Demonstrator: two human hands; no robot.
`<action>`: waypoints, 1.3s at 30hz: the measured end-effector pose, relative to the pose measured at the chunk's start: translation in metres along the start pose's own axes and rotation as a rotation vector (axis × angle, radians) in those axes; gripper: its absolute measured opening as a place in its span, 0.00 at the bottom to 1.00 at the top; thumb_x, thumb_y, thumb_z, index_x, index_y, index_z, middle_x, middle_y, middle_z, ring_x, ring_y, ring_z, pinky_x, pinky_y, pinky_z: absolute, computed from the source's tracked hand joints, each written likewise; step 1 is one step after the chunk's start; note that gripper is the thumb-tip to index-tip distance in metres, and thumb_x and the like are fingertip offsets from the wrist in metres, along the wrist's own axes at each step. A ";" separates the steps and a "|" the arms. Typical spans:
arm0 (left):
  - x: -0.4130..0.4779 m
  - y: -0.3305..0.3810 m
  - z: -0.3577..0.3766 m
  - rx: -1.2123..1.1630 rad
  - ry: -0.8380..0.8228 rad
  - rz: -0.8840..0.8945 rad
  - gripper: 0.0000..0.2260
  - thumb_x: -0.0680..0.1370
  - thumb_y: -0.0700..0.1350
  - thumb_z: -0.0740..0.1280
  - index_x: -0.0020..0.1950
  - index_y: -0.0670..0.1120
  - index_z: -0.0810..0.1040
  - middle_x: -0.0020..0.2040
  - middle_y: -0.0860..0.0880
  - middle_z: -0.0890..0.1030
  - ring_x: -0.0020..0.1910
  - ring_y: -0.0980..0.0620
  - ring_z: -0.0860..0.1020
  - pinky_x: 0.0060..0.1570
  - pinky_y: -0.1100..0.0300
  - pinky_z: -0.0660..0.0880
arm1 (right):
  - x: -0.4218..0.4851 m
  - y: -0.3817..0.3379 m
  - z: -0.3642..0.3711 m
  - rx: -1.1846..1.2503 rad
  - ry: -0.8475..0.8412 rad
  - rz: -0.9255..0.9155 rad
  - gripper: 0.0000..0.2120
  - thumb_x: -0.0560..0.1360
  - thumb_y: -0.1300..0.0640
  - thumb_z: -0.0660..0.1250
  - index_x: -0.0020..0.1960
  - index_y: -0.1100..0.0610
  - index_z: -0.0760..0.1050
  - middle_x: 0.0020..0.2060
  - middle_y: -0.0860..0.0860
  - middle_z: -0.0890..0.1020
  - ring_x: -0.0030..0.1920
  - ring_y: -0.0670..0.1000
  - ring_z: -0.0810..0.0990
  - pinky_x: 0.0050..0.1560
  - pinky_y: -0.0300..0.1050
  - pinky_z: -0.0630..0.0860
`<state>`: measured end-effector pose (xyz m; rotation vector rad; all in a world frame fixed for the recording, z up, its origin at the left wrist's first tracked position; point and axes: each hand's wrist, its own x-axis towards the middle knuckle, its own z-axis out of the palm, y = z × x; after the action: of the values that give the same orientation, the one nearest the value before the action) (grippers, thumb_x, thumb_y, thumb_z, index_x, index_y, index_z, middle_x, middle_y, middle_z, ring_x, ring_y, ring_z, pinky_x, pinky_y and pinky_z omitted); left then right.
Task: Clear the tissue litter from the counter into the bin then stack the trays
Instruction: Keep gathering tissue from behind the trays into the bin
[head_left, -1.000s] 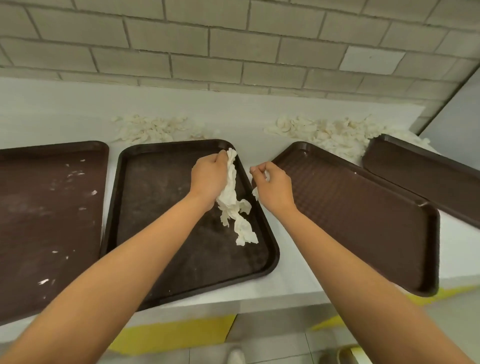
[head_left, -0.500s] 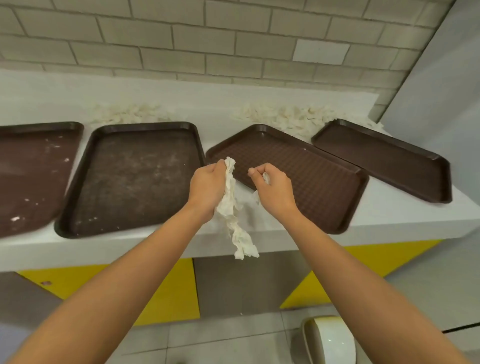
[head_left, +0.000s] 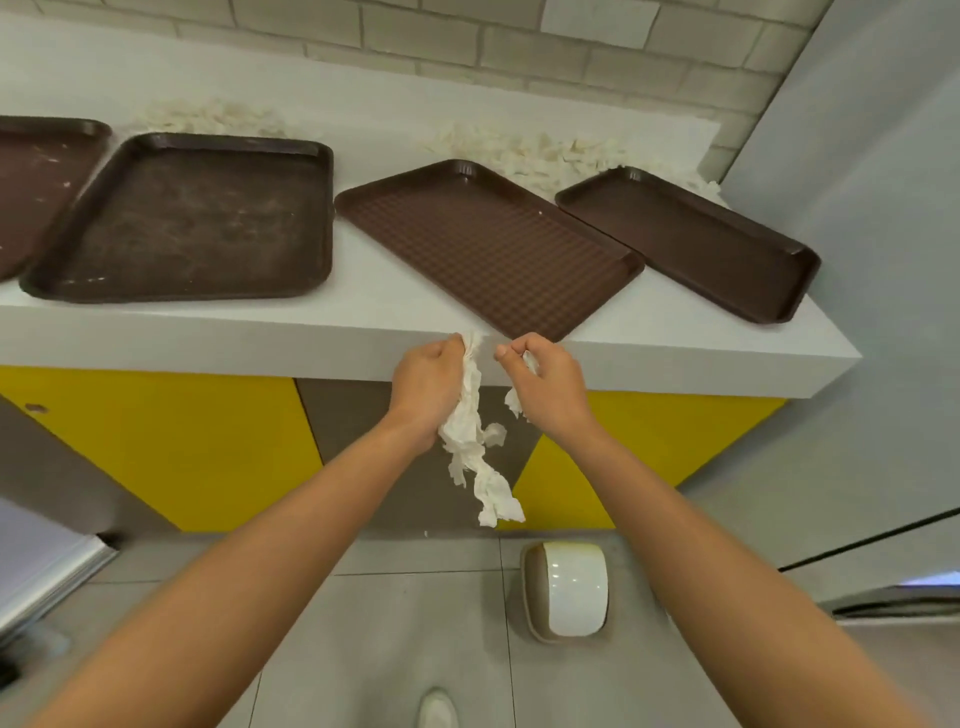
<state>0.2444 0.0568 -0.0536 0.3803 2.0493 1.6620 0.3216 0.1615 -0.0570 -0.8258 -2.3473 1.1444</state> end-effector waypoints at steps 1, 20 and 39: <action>-0.005 -0.004 0.006 0.003 -0.006 -0.003 0.16 0.78 0.47 0.57 0.30 0.47 0.61 0.29 0.49 0.63 0.30 0.51 0.61 0.33 0.56 0.60 | -0.006 0.007 -0.003 -0.005 0.002 0.021 0.11 0.78 0.50 0.63 0.47 0.56 0.77 0.42 0.47 0.79 0.46 0.47 0.75 0.41 0.37 0.67; -0.058 -0.122 0.111 0.059 -0.050 -0.238 0.16 0.78 0.51 0.58 0.35 0.43 0.71 0.34 0.43 0.71 0.34 0.48 0.68 0.37 0.54 0.65 | -0.103 0.156 -0.037 -0.031 -0.061 0.270 0.13 0.79 0.52 0.62 0.50 0.62 0.77 0.48 0.54 0.82 0.47 0.50 0.76 0.38 0.37 0.64; -0.054 -0.269 0.288 0.244 0.190 -0.379 0.24 0.80 0.57 0.58 0.28 0.45 0.59 0.26 0.50 0.64 0.26 0.54 0.63 0.28 0.61 0.62 | -0.113 0.373 -0.070 -0.043 -0.285 0.561 0.12 0.76 0.51 0.65 0.46 0.60 0.76 0.40 0.49 0.77 0.35 0.46 0.71 0.29 0.22 0.65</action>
<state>0.4614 0.2108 -0.3492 -0.0927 2.2975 1.2662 0.5705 0.3097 -0.3267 -1.4882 -2.4404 1.5150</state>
